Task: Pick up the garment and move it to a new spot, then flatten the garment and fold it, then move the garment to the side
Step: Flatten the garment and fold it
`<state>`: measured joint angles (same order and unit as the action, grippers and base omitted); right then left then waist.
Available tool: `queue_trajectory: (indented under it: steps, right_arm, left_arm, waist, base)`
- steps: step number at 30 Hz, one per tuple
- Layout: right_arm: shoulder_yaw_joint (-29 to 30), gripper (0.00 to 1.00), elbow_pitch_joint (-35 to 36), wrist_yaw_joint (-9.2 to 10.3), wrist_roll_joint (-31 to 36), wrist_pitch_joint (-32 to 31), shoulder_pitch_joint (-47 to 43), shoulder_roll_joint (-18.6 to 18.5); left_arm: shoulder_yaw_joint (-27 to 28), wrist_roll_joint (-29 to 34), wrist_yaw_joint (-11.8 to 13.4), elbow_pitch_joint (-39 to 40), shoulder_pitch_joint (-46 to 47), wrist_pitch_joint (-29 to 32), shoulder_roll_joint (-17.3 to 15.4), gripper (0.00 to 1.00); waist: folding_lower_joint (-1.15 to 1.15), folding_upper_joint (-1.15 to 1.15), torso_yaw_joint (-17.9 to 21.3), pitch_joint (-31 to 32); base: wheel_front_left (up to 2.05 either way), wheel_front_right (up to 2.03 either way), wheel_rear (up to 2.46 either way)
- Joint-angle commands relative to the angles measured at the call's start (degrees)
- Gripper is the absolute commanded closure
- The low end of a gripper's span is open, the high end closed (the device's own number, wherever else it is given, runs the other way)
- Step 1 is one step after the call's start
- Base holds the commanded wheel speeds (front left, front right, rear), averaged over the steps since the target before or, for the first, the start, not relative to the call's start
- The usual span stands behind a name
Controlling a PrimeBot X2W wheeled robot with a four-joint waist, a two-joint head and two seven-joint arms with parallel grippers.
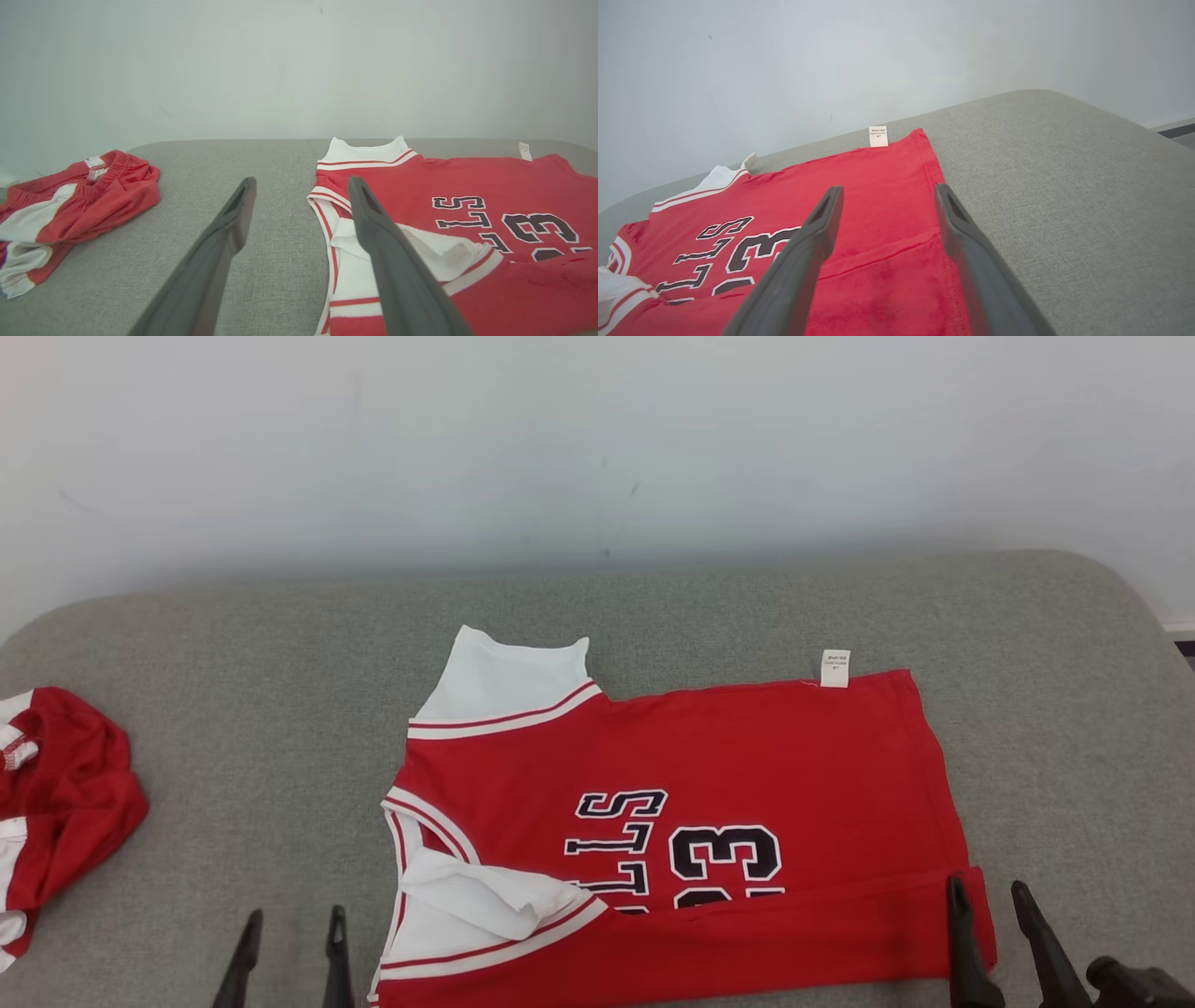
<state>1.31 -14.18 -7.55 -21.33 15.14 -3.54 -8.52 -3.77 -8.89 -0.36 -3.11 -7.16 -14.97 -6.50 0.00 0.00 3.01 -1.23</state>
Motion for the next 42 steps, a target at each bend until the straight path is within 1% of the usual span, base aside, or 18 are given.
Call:
queue_trajectory:
  steps: [1,5,7,10,11,15,18,21,23,27,29,31,33,35,38,42]
  right_arm:
    - [0.67,0.0,1.55,0.09,1.39,0.03,-1.44,1.29]
    - [0.61,0.0,3.01,0.09,3.32,0.04,-2.27,3.04]
    - [0.52,0.0,3.12,0.09,3.46,0.05,-1.98,3.23]
    - [0.07,0.0,3.06,0.09,3.92,0.05,-0.7,3.41]
    - [0.13,0.0,2.72,0.09,3.99,0.05,0.15,3.18]
    - [0.5,0.0,1.88,0.09,3.52,0.05,2.98,3.43]
    - [-0.2,0.0,1.16,0.09,3.46,0.06,5.78,3.5]
    - [-2.27,0.0,0.09,0.09,3.72,0.05,10.17,3.19]
    - [-3.64,0.0,-0.79,0.09,3.88,0.05,13.8,2.93]
    - [-6.37,0.0,-2.67,0.09,3.5,0.06,21.42,2.77]
    - [-7.17,0.0,-4.17,0.09,3.06,0.05,25.21,2.72]
    - [-7.77,0.0,-5.94,0.09,2.6,0.05,28.65,2.62]
    - [-8.28,0.0,-8.09,0.09,2.34,0.06,31.48,2.32]
    - [-8.8,0.0,-10.11,0.09,1.94,0.06,34.34,2.18]
    - [-10.05,0.0,-12.89,0.09,1.41,0.06,37.8,2.1]
    - [-11.52,0.0,-15.16,0.09,0.84,0.06,40.49,2.09]
  left_arm:
    - [1.45,1.05,-0.73,0.89,-1.22,-0.23,0.67,0.0]
    - [4.16,1.87,-2.37,1.06,-0.88,-0.25,1.83,0.0]
    - [4.63,2.08,-2.74,0.82,-0.42,-0.24,2.03,0.0]
    - [5.44,2.81,-4.21,-0.12,1.7,-0.25,2.29,0.0]
    - [5.35,3.57,-5.13,-0.51,3.36,-0.24,1.98,0.0]
    - [5.03,4.03,-6.31,-1.8,8.09,-0.24,0.28,0.0]
    - [3.93,3.95,-6.83,-3.95,12.79,-0.2,-2.13,0.0]
    - [3.06,2.64,-7.07,-6.94,18.95,-0.19,-5.43,0.0]
    - [1.19,1.42,-7.12,-9.45,23.2,-0.21,-7.95,0.0]
    - [-1.67,-4.21,-7.11,-14.83,32.38,0.26,-12.92,0.0]
    - [-2.93,-8.08,-7.12,-17.4,36.97,2.89,-15.04,0.0]
    - [-4.87,-10.17,-7.13,-18.89,41.57,5.52,-17.63,0.0]
    - [-6.6,-12.92,-7.13,-20.68,45.34,8.8,-18.71,0.0]
    - [-8.2,-14.34,-7.08,-22.29,49.27,11.24,-20.35,0.0]
    - [-11.34,-15.8,-7.06,-25.28,53.8,13.74,-21.8,0.0]
    - [-14.56,-17.9,-7.06,-29.86,57.58,17.33,-22.2,0.0]
  waist:
    - [0.0,0.0,0.21,-0.33]
    - [0.0,0.0,0.64,-1.22]
    - [0.0,0.0,0.8,-1.45]
    - [0.0,0.0,1.51,-2.23]
    - [0.0,0.0,2.1,-2.76]
    - [0.0,0.0,3.66,-4.1]
    - [0.0,0.0,5.3,-5.65]
    - [0.0,0.0,7.61,-8.39]
    - [0.0,0.0,9.26,-10.57]
    - [0.0,0.0,12.76,-15.29]
    - [0.0,0.0,14.26,-17.5]
    - [0.0,0.0,15.33,-19.3]
    - [0.0,0.0,16.0,-20.75]
    - [0.0,0.0,16.43,-21.93]
    - [0.0,0.0,16.79,-23.08]
    - [0.0,0.0,16.89,-23.95]
  base:
    - [0.0,0.0,0.0]
    - [0.0,0.0,0.0]
    - [0.0,0.0,0.0]
    - [0.0,0.0,0.0]
    - [0.0,0.0,0.0]
    - [0.0,0.0,0.0]
    - [0.0,0.0,0.0]
    - [0.0,0.0,0.0]
    - [0.0,0.0,0.0]
    - [0.0,0.0,0.0]
    - [0.0,0.0,0.0]
    - [0.0,0.0,0.0]
    - [0.0,0.0,0.0]
    - [0.0,0.0,0.0]
    - [0.0,0.0,0.0]
    - [0.0,0.0,0.0]
